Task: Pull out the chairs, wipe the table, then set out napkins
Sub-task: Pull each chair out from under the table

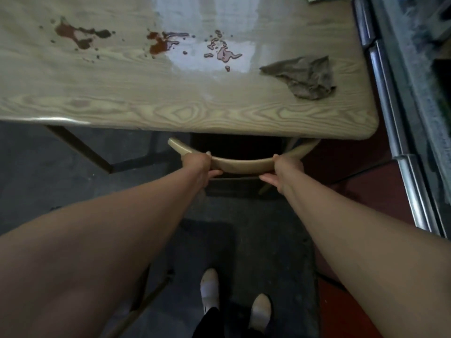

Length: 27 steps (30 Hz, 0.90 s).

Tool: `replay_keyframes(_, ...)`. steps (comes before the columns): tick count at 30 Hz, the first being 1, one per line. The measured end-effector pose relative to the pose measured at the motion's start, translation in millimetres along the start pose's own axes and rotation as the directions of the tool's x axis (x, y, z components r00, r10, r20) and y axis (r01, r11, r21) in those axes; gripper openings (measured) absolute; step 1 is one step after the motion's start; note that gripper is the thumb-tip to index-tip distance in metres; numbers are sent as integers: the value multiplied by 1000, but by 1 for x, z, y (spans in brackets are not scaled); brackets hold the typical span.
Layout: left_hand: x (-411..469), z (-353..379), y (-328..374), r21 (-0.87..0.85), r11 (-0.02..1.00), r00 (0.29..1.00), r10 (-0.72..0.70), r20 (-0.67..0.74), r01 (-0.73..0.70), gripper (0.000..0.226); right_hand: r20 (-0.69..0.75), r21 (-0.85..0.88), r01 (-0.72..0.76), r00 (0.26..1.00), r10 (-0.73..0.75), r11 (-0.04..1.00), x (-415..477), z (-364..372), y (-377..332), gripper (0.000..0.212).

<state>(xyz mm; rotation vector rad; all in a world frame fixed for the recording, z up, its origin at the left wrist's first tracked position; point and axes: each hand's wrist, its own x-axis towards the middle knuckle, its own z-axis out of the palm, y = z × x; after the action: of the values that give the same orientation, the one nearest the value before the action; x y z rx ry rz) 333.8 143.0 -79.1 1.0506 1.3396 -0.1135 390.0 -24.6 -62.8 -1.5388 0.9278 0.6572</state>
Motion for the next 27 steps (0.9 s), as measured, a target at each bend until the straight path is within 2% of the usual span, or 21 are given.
replay_keyframes(4, 15, 1, 26, 52, 998, 999, -41, 33, 40, 44, -88, 134, -18, 996, 30, 991, 10, 27, -7, 39)
replay_keyframes(10, 26, 1, 29, 133, 990, 999, -37, -16, 39, 53, -120, 165, -108, 984, 129, 980, 18, 37, -17, 41)
replay_keyframes(15, 18, -6, 27, 93, 995, 999, -41, 25, 38, 61, -99, 5, -65, 993, 65, 998, 17, 33, -14, 41)
replay_keyframes(19, -3, -31, 23, 228, 973, 992, -53, 116, 25, 47, -50, -157, -97, 995, 90, 983, -8, 28, -8, 35)
replay_keyframes(22, -25, -61, 18, 229, 972, 987, -85, 136, 52, 42, 14, -314, -70, 997, 78, 947, -42, 28, 5, 43)
replay_keyframes(24, -46, -83, 9, 269, 962, 986, -89, 139, 49, 32, 80, -338, -48, 994, 79, 940, -67, 24, 17, 46)
replay_keyframes(27, -72, -114, -6, 309, 951, 984, -80, 160, 28, 20, 196, -370, -12, 976, 91, 929, -105, 16, 33, 40)
